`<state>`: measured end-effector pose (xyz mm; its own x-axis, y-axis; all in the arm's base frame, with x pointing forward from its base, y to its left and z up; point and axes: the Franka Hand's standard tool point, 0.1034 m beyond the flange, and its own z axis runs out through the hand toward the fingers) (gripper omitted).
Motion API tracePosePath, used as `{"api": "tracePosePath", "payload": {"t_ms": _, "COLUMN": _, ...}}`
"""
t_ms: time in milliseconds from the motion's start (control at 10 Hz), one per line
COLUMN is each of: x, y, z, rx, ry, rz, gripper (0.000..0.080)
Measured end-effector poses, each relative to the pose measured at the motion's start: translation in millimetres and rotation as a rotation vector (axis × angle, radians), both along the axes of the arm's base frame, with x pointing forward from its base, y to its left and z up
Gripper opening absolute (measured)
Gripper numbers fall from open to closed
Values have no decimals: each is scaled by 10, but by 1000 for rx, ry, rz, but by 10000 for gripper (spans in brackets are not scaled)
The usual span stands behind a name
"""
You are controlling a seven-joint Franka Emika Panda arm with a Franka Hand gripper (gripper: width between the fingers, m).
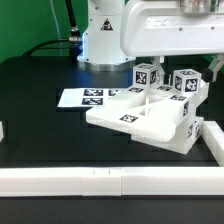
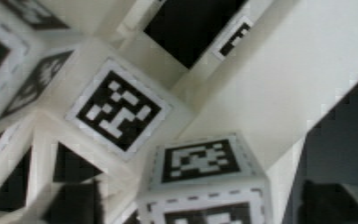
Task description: Assemble chair
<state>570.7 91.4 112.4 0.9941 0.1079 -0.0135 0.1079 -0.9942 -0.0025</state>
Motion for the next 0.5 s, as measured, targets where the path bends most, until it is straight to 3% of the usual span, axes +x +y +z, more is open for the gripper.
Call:
{"api": "tracePosePath", "payload": {"t_ms": 100, "x": -4, "y": 0, "z": -9, "rx": 0, "ry": 1, "rz": -26, "gripper": 428}}
{"api": "tracePosePath", "payload": {"t_ms": 200, "x": -3, "y": -2, "z": -9, "rx": -1, "ry": 1, "rz": -27, "gripper": 428}}
{"api": "tracePosePath", "payload": {"t_ms": 300, "x": -3, "y": -3, "z": -9, "rx": -1, "ry": 1, "rz": -34, "gripper": 284}}
{"api": "tracePosePath", "payload": {"t_ms": 500, "x": -3, "y": -3, "z": -9, "rx": -1, "ry": 2, "rz": -70, "gripper": 284}}
